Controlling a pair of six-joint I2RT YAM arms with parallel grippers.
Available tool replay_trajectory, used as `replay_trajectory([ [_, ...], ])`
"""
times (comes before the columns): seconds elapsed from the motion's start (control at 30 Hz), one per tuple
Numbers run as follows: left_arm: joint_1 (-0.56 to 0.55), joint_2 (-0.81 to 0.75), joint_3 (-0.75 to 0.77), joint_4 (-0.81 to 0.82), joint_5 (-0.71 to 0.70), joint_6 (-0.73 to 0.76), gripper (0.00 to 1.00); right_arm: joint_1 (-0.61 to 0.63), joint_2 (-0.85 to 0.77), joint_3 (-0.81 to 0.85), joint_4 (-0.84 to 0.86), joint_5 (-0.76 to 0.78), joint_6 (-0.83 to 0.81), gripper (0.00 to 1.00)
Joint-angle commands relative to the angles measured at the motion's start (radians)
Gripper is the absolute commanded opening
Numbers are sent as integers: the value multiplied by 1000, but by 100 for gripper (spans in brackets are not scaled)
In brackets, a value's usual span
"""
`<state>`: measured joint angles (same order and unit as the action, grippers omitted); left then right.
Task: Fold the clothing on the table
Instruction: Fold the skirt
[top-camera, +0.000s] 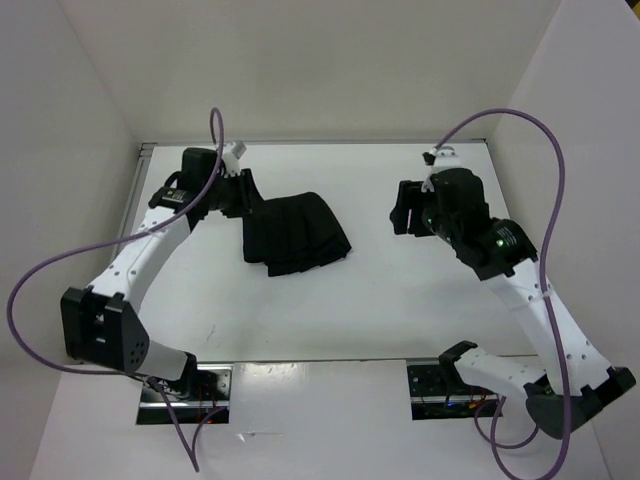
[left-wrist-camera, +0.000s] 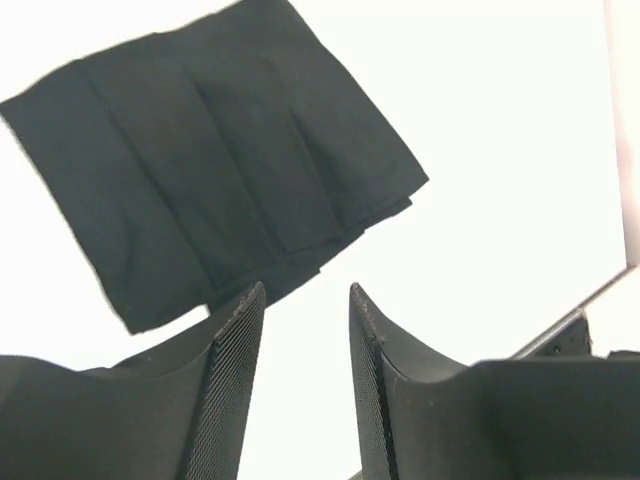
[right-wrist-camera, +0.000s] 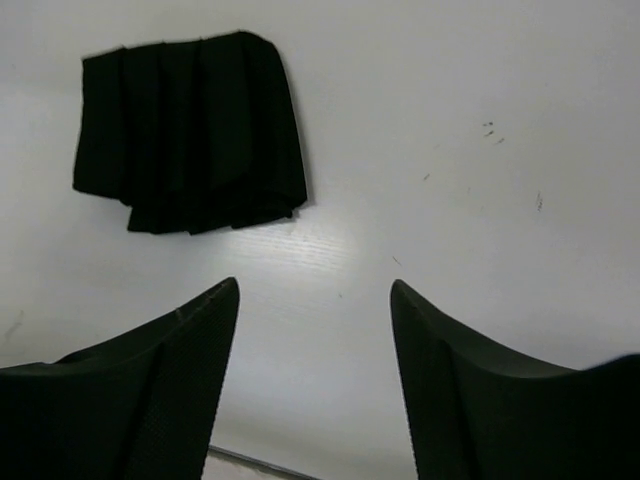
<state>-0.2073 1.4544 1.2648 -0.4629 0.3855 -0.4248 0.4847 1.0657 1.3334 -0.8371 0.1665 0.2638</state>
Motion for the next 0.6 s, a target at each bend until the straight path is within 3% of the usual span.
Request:
replay_trajectory([
  [0.0, 22, -101, -50, -2, -72, -26, 47, -41, -90, -116, 156, 1, 64, 70],
  [0.17, 31, -270, -192, -2, -158, -78, 50, -93, -177, -244, 286, -87, 159, 79],
  [0.27, 31, -331, -251, 24, -168, -115, 51, -103, -188, -290, 309, -52, 196, 82],
  [0.57, 31, -255, -237, 10, -175, -101, 54, -112, -239, -318, 319, -34, 227, 86],
])
